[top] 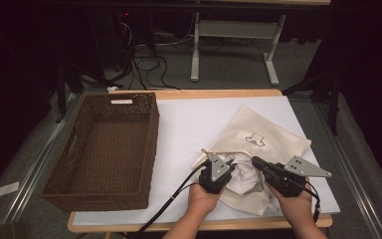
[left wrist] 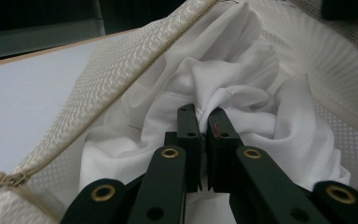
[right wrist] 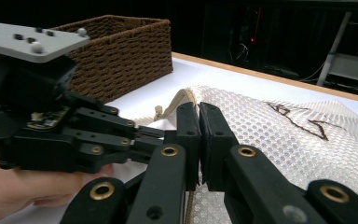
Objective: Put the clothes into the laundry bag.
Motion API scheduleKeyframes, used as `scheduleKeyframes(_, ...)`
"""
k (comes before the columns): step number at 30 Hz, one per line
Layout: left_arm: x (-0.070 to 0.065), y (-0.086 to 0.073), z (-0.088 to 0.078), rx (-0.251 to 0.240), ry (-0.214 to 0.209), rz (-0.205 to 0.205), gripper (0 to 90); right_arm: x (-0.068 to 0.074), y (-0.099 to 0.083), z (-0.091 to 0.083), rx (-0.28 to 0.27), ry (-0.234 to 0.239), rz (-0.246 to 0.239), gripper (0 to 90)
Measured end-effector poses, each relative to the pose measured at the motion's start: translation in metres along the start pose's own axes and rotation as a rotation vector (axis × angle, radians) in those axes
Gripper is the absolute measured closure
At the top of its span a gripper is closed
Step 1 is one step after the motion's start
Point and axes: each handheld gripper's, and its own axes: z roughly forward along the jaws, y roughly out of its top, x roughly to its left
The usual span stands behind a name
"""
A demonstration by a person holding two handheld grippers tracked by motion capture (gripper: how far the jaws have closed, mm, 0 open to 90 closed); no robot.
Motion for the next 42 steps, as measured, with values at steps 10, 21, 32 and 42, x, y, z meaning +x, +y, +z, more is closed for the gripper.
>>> scheduleKeyframes(10,-0.001,-0.007,0.003,0.027,-0.004,0.004,79.9,-0.002,-0.002,-0.001,0.002,0.006,-0.004,88.4)
scheduleKeyframes(21,0.017,-0.02,-0.04,0.096,0.007,0.001,32.0,0.0,-0.001,-0.001,0.005,-0.005,-0.013,88.2)
scheduleKeyframes(32,0.023,-0.036,-0.028,0.288,-0.003,-0.041,25.6,0.0,-0.002,-0.002,0.007,-0.003,-0.018,88.2)
scheduleKeyframes(42,0.013,-0.035,-0.028,0.304,-0.045,0.03,77.2,0.0,-0.002,-0.001,0.008,-0.004,-0.017,88.3)
